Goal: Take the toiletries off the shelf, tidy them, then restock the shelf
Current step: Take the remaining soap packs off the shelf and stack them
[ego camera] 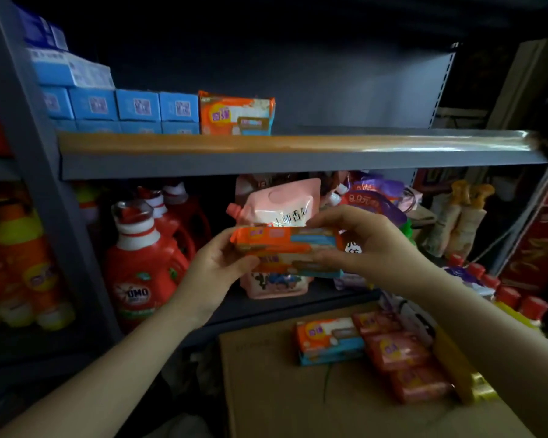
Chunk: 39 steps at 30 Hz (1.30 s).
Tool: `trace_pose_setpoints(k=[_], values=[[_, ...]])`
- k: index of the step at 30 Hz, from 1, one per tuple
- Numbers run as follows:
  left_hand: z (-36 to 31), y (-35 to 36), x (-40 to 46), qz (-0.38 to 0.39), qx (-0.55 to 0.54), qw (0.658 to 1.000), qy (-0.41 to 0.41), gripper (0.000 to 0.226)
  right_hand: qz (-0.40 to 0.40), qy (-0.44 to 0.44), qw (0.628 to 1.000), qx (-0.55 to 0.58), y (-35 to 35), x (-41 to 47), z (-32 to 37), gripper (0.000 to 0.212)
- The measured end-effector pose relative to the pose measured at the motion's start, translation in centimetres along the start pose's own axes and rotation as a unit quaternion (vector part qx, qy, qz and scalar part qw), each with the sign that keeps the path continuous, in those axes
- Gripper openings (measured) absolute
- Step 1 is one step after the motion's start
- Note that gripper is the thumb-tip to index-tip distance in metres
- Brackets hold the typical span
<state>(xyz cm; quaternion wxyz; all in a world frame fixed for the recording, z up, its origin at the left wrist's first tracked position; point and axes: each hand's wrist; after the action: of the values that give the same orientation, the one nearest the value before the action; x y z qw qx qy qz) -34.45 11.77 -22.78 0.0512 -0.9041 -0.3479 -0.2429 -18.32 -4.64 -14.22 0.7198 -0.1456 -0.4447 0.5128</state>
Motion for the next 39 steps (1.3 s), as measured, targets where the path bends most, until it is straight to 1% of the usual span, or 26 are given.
trace_pose_setpoints(k=[2, 4, 5, 6, 8, 9, 11, 14, 15, 17, 18, 21, 23, 24, 26, 27, 28, 29, 30, 31, 32, 33, 34, 35, 37, 39], values=[[1.2, 0.6, -0.7, -0.002, -0.113, 0.989, -0.096, 0.035, 0.018, 0.022, 0.998, 0.053, 0.1, 0.1, 0.7, 0.039], [2.1, 1.4, -1.4, 0.006, -0.22, 0.956, -0.193, 0.057, 0.06, 0.048, 0.99, 0.121, 0.2, 0.1, 1.0, 0.048], [2.5, 1.8, -1.8, 0.017, -0.252, 0.941, -0.226, 0.065, 0.076, 0.061, 0.985, 0.139, 0.2, 0.1, 0.9, 0.052], [2.8, 2.1, -2.1, 0.029, -0.275, 0.928, -0.248, 0.066, 0.085, 0.073, 0.983, 0.142, 0.1, 0.0, 0.8, 0.053], [3.2, 2.7, -2.7, 0.041, -0.305, 0.909, -0.28, 0.058, 0.1, 0.096, 0.982, 0.129, -0.1, -0.1, 0.3, 0.053], [3.2, 3.0, -2.9, 0.037, -0.314, 0.901, -0.297, 0.05, 0.107, 0.111, 0.98, 0.124, -0.2, -0.1, 0.0, 0.055], [3.3, 3.3, -3.1, 0.023, -0.305, 0.892, -0.331, 0.034, 0.121, 0.142, 0.975, 0.117, -0.4, -0.6, -0.8, 0.067], [3.0, 3.5, -3.0, 0.008, -0.278, 0.882, -0.38, 0.036, 0.134, 0.152, 0.975, 0.089, 0.0, -1.5, -2.0, 0.098], [2.8, 3.6, -3.0, 0.001, -0.27, 0.879, -0.392, 0.037, 0.142, 0.143, 0.977, 0.071, 0.2, -1.8, -2.6, 0.1], [2.4, 3.8, -2.8, -0.019, -0.244, 0.882, -0.403, 0.036, 0.138, 0.144, 0.98, 0.022, 0.8, -2.3, -4.0, 0.085], [2.1, 3.9, -2.6, -0.029, -0.224, 0.889, -0.397, 0.037, 0.132, 0.166, 0.977, 0.018, 1.0, -2.4, -4.7, 0.075], [1.4, 3.5, -1.9, -0.035, -0.162, 0.92, -0.355, 0.041, 0.141, 0.249, 0.949, 0.131, 2.0, -3.2, -6.6, 0.051], [1.0, 2.9, -1.4, -0.016, -0.169, 0.923, -0.346, 0.048, 0.146, 0.276, 0.924, 0.219, 2.6, -4.1, -7.7, 0.038], [0.8, 2.7, -1.2, 0.002, -0.176, 0.921, -0.347, 0.052, 0.146, 0.286, 0.908, 0.268, 2.8, -4.5, -8.0, 0.041], [0.5, 2.7, -1.1, 0.038, -0.171, 0.924, -0.339, 0.055, 0.146, 0.292, 0.877, 0.353, 3.0, -5.0, -8.8, 0.064], [0.6, 3.0, -1.1, 0.051, -0.16, 0.929, -0.33, 0.055, 0.14, 0.292, 0.871, 0.371, 2.9, -5.2, -9.2, 0.074], [0.8, 3.4, -1.2, 0.059, -0.142, 0.936, -0.318, 0.054, 0.131, 0.289, 0.875, 0.364, 2.8, -5.2, -9.5, 0.076], [1.3, 3.9, -1.3, 0.062, -0.116, 0.943, -0.305, 0.055, 0.12, 0.284, 0.892, 0.33, 2.6, -5.2, -9.9, 0.07], [2.1, 4.4, -1.6, 0.063, -0.081, 0.95, -0.294, 0.06, 0.109, 0.275, 0.918, 0.265, 2.4, -5.1, -10.1, 0.062], [3.1, 4.8, -1.9, 0.063, -0.033, 0.956, -0.283, 0.071, 0.103, 0.258, 0.946, 0.17, 2.3, -5.0, -10.4, 0.06], [4.2, 5.1, -2.3, 0.067, 0.022, 0.96, -0.272, 0.082, 0.108, 0.231, 0.965, 0.052, 2.2, -5.0, -10.7, 0.062], [5.4, 5.2, -2.7, 0.073, 0.074, 0.961, -0.258, 0.082, 0.122, 0.197, 0.971, -0.067, 2.3, -4.9, -11.1, 0.068], [6.5, 5.2, -3.0, 0.081, 0.118, 0.959, -0.243, 0.074, 0.137, 0.164, 0.964, -0.16, 2.6, -4.9, -11.5, 0.076], [7.6, 5.1, -3.2, 0.09, 0.151, 0.957, -0.231, 0.068, 0.154, 0.143, 0.953, -0.217, 3.0, -4.9, -12.0, 0.081], [9.3, 4.7, -3.2, 0.103, 0.207, 0.948, -0.218, 0.068, 0.187, 0.162, 0.936, -0.248, 3.6, -5.0, -13.2, 0.087], [10.3, 4.5, -2.8, 0.106, 0.265, 0.936, -0.205, 0.071, 0.222, 0.22, 0.923, -0.224, 3.9, -5.1, -14.2, 0.083]])
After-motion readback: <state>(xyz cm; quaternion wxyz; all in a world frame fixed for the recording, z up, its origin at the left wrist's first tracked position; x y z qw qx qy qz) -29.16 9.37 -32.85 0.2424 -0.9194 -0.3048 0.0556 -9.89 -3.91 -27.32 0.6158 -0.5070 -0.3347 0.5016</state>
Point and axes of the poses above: each hand's wrist, its own x-axis towards the middle knuckle, its own y-axis out of the palm, z = x × y
